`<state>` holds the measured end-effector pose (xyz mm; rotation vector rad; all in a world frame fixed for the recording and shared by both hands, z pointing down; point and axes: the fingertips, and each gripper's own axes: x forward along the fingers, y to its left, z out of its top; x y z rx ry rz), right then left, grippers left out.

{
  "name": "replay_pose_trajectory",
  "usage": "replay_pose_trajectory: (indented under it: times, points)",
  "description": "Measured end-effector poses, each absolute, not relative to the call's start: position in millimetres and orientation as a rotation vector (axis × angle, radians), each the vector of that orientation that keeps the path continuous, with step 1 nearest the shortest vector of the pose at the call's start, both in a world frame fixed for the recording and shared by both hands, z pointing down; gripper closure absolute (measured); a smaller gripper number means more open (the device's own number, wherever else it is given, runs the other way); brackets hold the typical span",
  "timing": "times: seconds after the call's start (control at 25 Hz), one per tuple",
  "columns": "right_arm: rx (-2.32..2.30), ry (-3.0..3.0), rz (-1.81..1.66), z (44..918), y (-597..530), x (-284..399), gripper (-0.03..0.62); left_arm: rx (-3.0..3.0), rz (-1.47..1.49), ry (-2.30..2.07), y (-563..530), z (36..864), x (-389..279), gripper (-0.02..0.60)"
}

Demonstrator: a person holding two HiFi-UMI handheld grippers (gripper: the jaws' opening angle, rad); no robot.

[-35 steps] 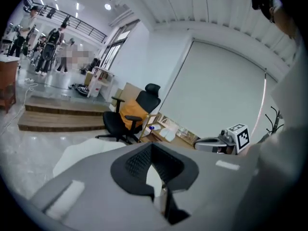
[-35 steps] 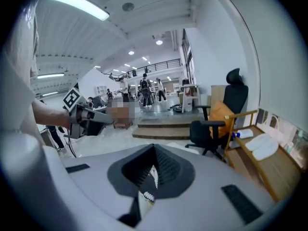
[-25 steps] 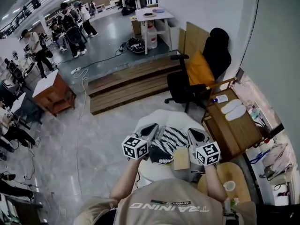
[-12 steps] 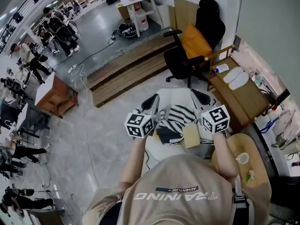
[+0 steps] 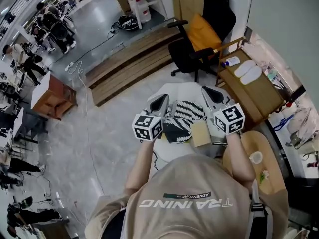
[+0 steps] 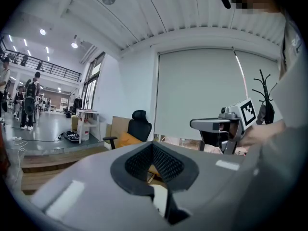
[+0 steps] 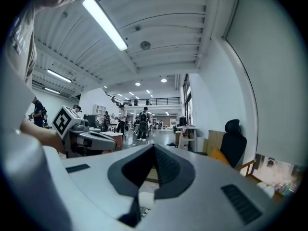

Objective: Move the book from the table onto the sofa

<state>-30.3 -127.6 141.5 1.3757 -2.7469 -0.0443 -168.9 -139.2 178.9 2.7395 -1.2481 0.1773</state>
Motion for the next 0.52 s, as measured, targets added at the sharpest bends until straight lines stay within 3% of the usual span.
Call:
replay_pose_trajectory:
  times: [0.52]
  points:
    - [1.294, -2.730, -0.039, 156, -128, -51, 0.589, 2.699, 0.172, -1.245, -125, 200, -185, 0.575]
